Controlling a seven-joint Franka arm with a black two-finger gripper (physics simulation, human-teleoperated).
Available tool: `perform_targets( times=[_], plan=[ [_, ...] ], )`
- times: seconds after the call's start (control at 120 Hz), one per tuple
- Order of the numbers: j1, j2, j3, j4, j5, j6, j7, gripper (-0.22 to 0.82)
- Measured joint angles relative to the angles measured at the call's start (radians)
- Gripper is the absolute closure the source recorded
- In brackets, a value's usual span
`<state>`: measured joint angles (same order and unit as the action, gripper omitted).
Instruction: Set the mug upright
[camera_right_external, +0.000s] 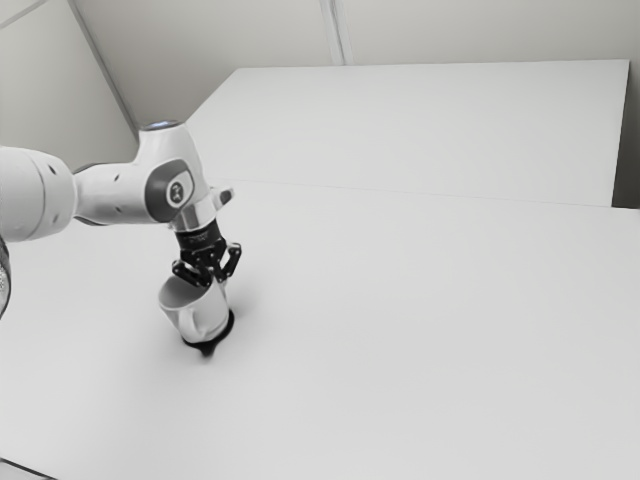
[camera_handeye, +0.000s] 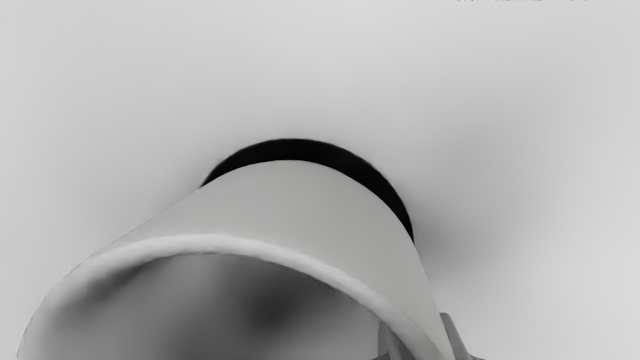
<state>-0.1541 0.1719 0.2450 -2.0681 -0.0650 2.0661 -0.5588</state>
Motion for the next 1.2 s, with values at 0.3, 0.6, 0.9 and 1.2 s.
perform_targets(
  times=[0.3, 0.6, 0.9, 1.2],
  plan=[
    [-0.007, 0.024, 0.000, 0.014, 0.000, 0.002, -0.085, 0.49],
    [-0.007, -0.008, 0.004, 0.037, -0.002, -0.019, -0.112, 0.12],
    [-0.008, -0.082, 0.006, 0.155, 0.023, -0.119, -0.052, 0.03],
    [-0.004, -0.171, 0.034, 0.340, 0.096, -0.255, 0.191, 0.01]
  ],
)
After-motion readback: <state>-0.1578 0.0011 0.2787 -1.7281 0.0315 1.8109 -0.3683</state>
